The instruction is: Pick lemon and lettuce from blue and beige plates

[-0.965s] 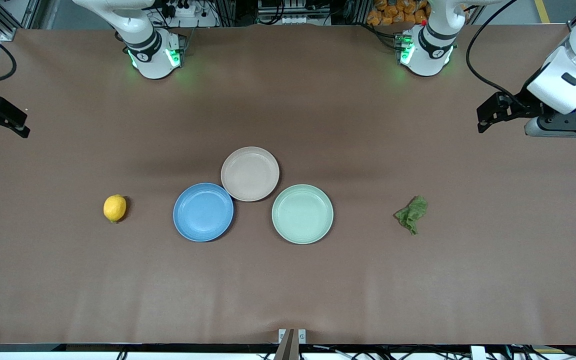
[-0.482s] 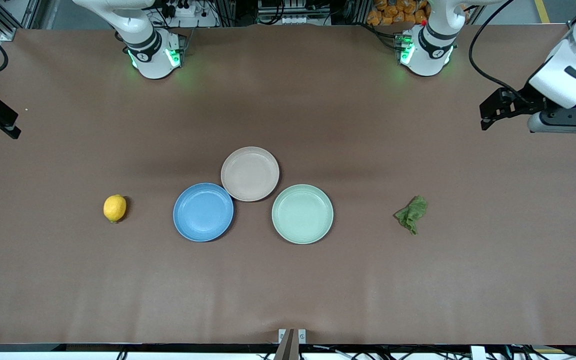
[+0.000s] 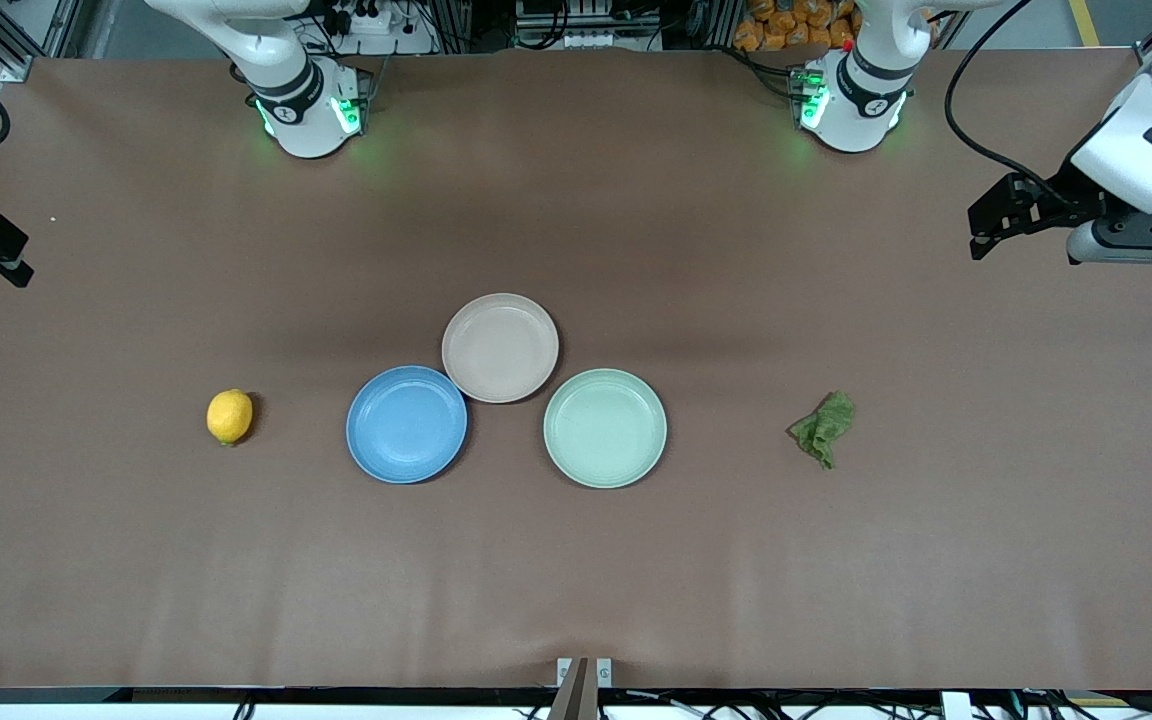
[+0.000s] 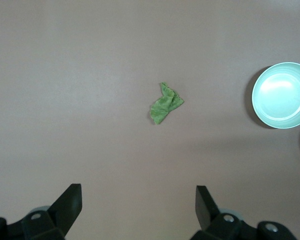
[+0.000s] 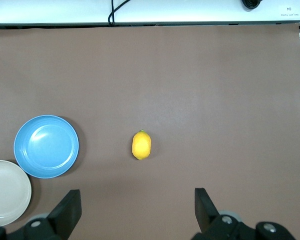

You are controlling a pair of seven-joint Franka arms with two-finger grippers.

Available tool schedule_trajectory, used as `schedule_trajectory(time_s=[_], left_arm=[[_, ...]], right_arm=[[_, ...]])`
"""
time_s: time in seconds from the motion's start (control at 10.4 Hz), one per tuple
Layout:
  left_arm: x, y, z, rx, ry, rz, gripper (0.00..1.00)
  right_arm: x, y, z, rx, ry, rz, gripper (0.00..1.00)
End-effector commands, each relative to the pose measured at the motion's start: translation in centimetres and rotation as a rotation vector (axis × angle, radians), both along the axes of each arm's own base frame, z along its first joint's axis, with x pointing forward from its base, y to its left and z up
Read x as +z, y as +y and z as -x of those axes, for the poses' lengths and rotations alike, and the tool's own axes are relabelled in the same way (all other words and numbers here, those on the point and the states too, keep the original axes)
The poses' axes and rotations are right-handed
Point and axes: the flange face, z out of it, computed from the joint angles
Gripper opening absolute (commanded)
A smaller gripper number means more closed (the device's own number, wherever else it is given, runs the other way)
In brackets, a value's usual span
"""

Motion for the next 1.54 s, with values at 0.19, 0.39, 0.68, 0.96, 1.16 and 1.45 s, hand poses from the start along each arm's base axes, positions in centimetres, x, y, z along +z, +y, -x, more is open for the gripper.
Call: schedule_trajectory(time_s=[0.19, 0.39, 0.68, 0.96, 1.16, 1.45], left_arm=[[0.2, 0.2, 0.5, -0.013, 0.039, -0.020, 1.00], [0.2, 0.9, 0.5, -0.011, 0.043, -0.024, 1.00], [0.2, 0.8, 0.6, -0.014, 0.053, -0.012, 1.00], [0.3, 0.8, 0.6, -0.010, 0.051, -0.004, 1.00], [1.4, 1.2, 0.5, -0.008, 0.026, -0.001, 1.00], [2.0, 0.5, 0.5, -0.006, 0.004, 0.004, 1.00]], right_arm=[[0.7, -0.3, 0.2, -0.028, 0.021, -0.055, 1.00], [0.0, -0.2, 0.8, -0.031, 0.088, -0.060, 1.00], [0.0, -0.2, 0.3, -0.031, 0.088, -0.062, 1.00], [-0.8, -0.4, -0.4, -0.040, 0.097, -0.063, 1.00], [-0.9, -0.3, -0.3, -0.037, 0.103, -0.061, 1.00], [-1.3, 0.0, -0.2, -0.032, 0.119, -0.062, 1.00]])
